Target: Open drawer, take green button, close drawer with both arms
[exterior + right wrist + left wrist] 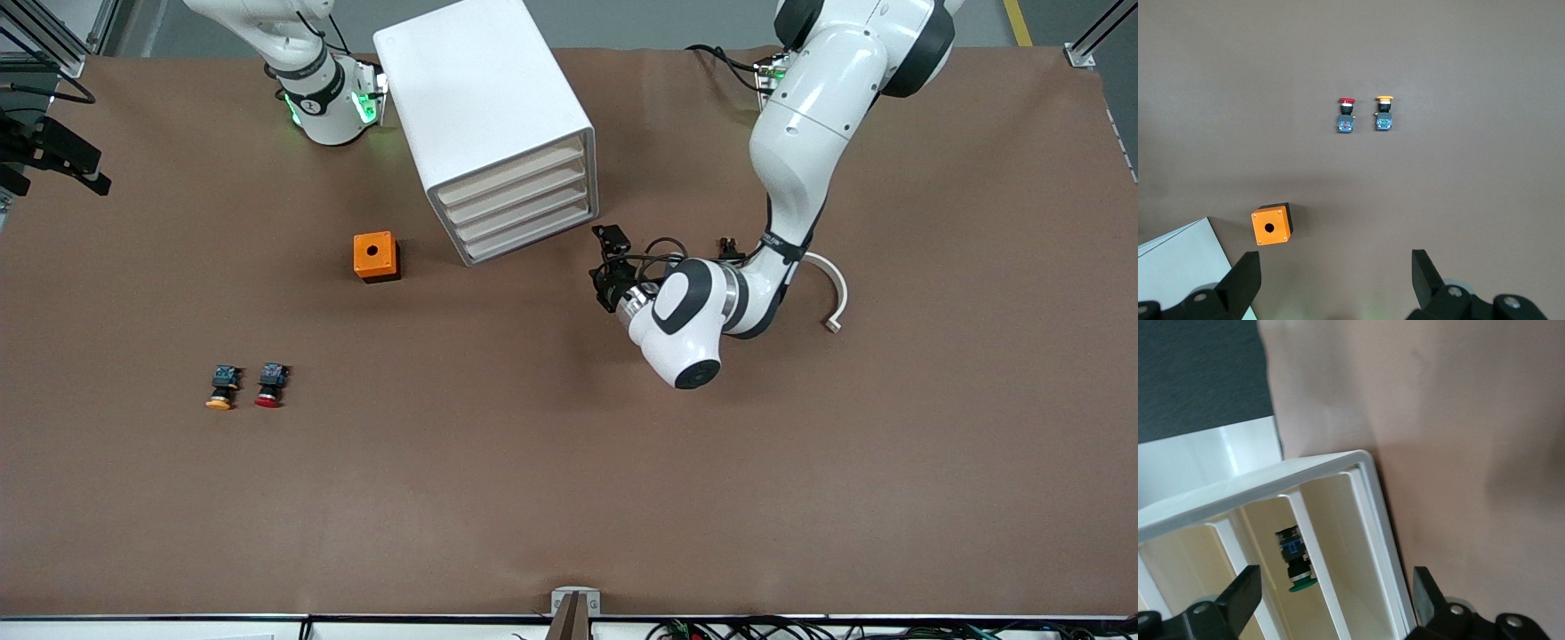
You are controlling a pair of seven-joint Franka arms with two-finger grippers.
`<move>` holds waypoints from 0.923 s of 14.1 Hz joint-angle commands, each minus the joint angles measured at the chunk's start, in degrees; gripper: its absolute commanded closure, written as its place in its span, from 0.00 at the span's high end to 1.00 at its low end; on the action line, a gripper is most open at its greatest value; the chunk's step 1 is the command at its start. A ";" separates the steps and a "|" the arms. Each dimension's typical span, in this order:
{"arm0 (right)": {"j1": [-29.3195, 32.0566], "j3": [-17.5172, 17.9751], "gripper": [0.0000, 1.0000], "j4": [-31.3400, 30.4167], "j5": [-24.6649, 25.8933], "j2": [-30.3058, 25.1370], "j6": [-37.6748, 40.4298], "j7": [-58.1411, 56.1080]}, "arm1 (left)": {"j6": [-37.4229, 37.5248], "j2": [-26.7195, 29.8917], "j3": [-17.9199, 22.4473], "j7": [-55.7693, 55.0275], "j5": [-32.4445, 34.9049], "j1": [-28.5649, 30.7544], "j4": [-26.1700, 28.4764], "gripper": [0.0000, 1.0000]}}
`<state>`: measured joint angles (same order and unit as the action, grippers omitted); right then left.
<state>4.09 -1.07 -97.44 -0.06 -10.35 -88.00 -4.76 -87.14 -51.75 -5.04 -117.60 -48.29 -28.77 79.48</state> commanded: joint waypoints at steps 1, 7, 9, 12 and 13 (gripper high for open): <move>0.22 0.28 1.00 -1.17 -0.91 -1.43 -0.33 0.54 | 2.41 -2.12 0.12 -3.42 -3.29 -1.54 -1.87 1.00; 0.22 0.28 1.00 -1.17 -0.91 -1.43 -0.42 0.54 | 4.08 -3.79 0.12 -3.60 -5.76 -6.20 -1.52 0.79; 0.22 0.28 1.00 -1.08 -0.91 -1.43 -0.42 0.54 | 4.17 -4.50 0.12 -3.60 -5.76 -7.08 -1.17 0.76; 0.22 0.28 1.00 -1.08 -0.91 -1.43 -0.42 0.54 | 6.19 -5.29 0.12 -3.60 -5.85 -8.66 -0.65 0.66; 0.22 0.28 1.00 -1.08 -0.82 -1.34 -0.42 0.54 | 7.06 -5.29 0.12 -3.60 -5.85 -9.02 -0.12 0.60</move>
<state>4.09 -1.07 -97.44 -0.08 -10.35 -88.00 -4.76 -81.94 -56.48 -5.12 -120.16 -53.08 -36.84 79.56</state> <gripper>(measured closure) 0.000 0.330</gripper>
